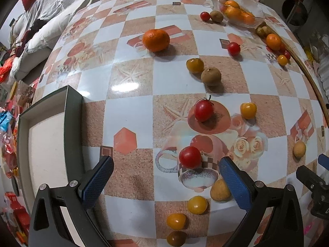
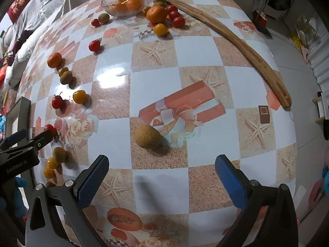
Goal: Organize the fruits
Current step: 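Move both tools over the scattered fruits on the table, then grasp a red tomato with the left tool while the right tool grasps a brown kiwi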
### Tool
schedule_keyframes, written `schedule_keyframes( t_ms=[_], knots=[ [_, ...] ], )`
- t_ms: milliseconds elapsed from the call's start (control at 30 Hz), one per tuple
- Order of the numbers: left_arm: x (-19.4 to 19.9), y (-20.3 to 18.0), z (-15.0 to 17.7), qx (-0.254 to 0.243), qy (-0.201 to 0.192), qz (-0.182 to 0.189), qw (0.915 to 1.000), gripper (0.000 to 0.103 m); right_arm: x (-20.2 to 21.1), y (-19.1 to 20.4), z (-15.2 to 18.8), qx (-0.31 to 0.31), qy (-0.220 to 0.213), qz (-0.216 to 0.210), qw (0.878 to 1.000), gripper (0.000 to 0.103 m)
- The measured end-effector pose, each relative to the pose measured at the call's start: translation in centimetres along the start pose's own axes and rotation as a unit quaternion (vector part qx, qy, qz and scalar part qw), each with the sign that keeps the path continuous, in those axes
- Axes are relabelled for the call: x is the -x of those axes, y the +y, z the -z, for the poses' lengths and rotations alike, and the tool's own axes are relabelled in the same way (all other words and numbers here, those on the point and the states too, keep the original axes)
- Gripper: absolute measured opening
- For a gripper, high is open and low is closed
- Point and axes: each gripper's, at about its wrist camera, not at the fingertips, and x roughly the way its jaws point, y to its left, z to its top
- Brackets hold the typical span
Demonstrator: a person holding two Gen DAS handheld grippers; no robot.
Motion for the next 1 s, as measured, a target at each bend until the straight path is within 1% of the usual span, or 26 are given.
schedule_keyframes(
  t_ms=[300, 333, 367, 400, 467, 533, 567, 633, 700, 733, 767, 833, 867, 900, 933, 967, 1000],
  knots=[
    [-0.9, -0.3, -0.5, 0.003, -0.001, 0.002, 1.0, 0.103, -1.4, 0.6, -0.5, 0.019, 0.002, 0.004, 1.0, 0.103],
    [-1.0, -0.3, -0.6, 0.003, -0.001, 0.003, 1.0, 0.102, -1.5, 0.8, -0.6, 0.023, 0.002, 0.004, 1.0, 0.103],
    [-1.0, -0.4, -0.7, 0.003, -0.001, 0.006, 1.0, 0.098, -1.6, 1.0, -0.6, 0.028, 0.001, 0.004, 1.0, 0.103],
    [-1.2, -0.4, -0.8, 0.001, 0.001, 0.007, 1.0, 0.088, -1.7, 1.1, -0.7, 0.031, 0.001, 0.004, 1.0, 0.103],
    [-1.7, -0.5, -0.9, 0.001, 0.018, 0.011, 0.9998, 0.087, -1.8, 1.5, -0.8, 0.038, 0.0, 0.005, 0.999, 0.101],
    [-1.8, -0.3, -0.9, 0.009, 0.017, 0.013, 0.9997, 0.087, -2.0, 1.8, -1.1, 0.043, 0.0, 0.009, 0.999, 0.098],
    [-1.8, -0.2, -0.9, 0.012, 0.017, 0.014, 0.9997, 0.086, -2.1, 1.9, -1.1, 0.045, 0.002, 0.008, 0.999, 0.093],
    [-1.6, -0.5, -0.7, 0.017, 0.019, 0.028, 0.9993, 0.077, -2.1, 2.4, -1.2, 0.051, -0.001, 0.016, 0.999, 0.088],
    [-1.5, -0.5, -0.7, 0.016, 0.017, 0.027, 0.9994, 0.075, -2.1, 3.0, -1.3, 0.059, -0.006, 0.021, 0.998, 0.081],
    [-1.5, -0.5, -0.7, 0.016, 0.016, 0.031, 0.9993, 0.071, -2.2, 3.2, -1.2, 0.062, -0.007, 0.025, 0.998, 0.079],
    [-1.2, -1.1, -0.1, 0.017, 0.015, 0.035, 0.9991, 0.068, -2.0, 3.3, -1.2, 0.065, -0.009, 0.028, 0.997, 0.074],
    [-0.8, -1.6, 0.3, 0.013, 0.011, 0.038, 0.9991, 0.058, -1.8, 3.5, -1.2, 0.072, -0.014, 0.031, 0.997, 0.064],
    [-0.6, -1.8, 0.5, 0.011, 0.007, 0.04, 0.9991, 0.054, -1.7, 3.5, -1.2, 0.075, -0.017, 0.03, 0.997, 0.053],
    [-0.4, -2.1, 0.6, 0.01, 0.004, 0.042, 0.9991, 0.039, -1.6, 3.5, -1.2, 0.079, -0.019, 0.029, 0.996, 0.042],
    [-0.3, -2.3, 0.7, 0.008, 0.0, 0.045, 0.9989, 0.03, -1.5, 3.6, -1.3, 0.083, -0.021, 0.023, 0.996, 0.036],
    [0.0, -2.9, 0.7, 0.006, -0.002, 0.05, 0.9987, 0.025, -1.5, 3.5, -1.3, 0.082, -0.021, 0.017, 0.996, 0.031],
    [0.1, -3.0, 0.7, 0.005, -0.002, 0.054, 0.9985, 0.024, -1.4, 3.2, -1.4, 0.078, -0.021, 0.011, 0.997, 0.031]
  ],
)
